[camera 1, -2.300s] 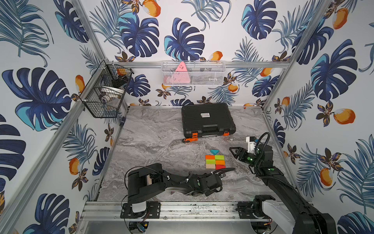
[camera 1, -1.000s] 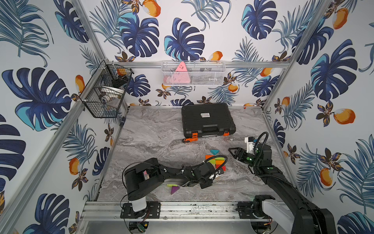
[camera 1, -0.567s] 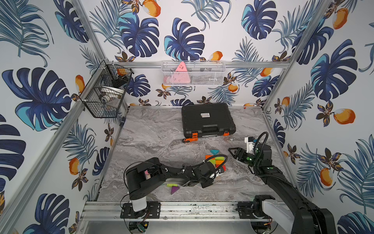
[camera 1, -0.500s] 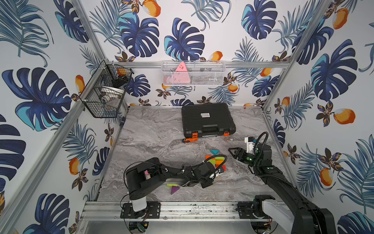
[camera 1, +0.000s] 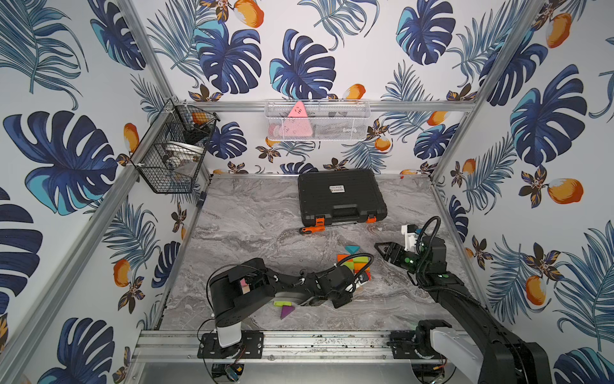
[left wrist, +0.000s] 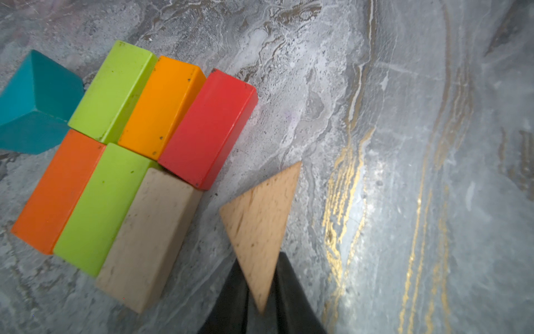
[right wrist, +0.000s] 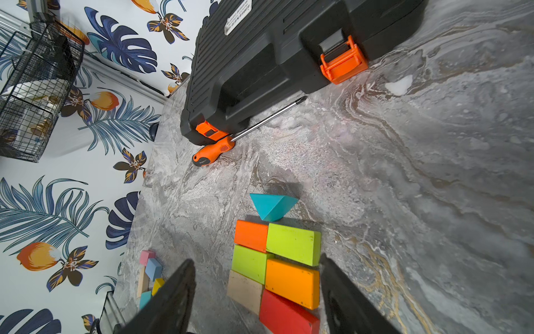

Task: Assemble a piece of candy with building blocks
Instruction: Assemble the building block at the center of the board.

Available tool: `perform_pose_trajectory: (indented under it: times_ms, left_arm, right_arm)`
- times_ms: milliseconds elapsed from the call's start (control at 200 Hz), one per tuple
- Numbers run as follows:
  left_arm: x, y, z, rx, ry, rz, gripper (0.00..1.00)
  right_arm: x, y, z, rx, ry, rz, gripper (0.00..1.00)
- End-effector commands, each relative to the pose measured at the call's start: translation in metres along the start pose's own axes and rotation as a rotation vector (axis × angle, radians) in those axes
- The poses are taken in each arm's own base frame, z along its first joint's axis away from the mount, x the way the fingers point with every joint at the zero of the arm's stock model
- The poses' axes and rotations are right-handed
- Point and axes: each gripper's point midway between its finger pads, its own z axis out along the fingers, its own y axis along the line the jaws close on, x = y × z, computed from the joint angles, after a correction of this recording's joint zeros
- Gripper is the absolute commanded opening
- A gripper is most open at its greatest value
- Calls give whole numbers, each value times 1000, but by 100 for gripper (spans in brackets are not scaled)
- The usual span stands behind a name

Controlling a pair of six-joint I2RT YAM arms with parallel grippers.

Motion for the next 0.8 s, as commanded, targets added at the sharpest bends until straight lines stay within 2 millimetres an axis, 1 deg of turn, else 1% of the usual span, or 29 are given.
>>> perform_pose_trajectory:
  times_ms: [0,510,796]
  left_arm:
    - [23,0,1,-2,86,-4,21]
    - [23,7,-2,-43,77,-16,19]
    - [20,11,-5,-61,72,-6,27]
  right_arm:
    - [-6,6,0,-25,-19,-26,70]
    - [-5,7,0,-31,-15,-26,70]
    - [-4,7,1,-30,-9,-25,71]
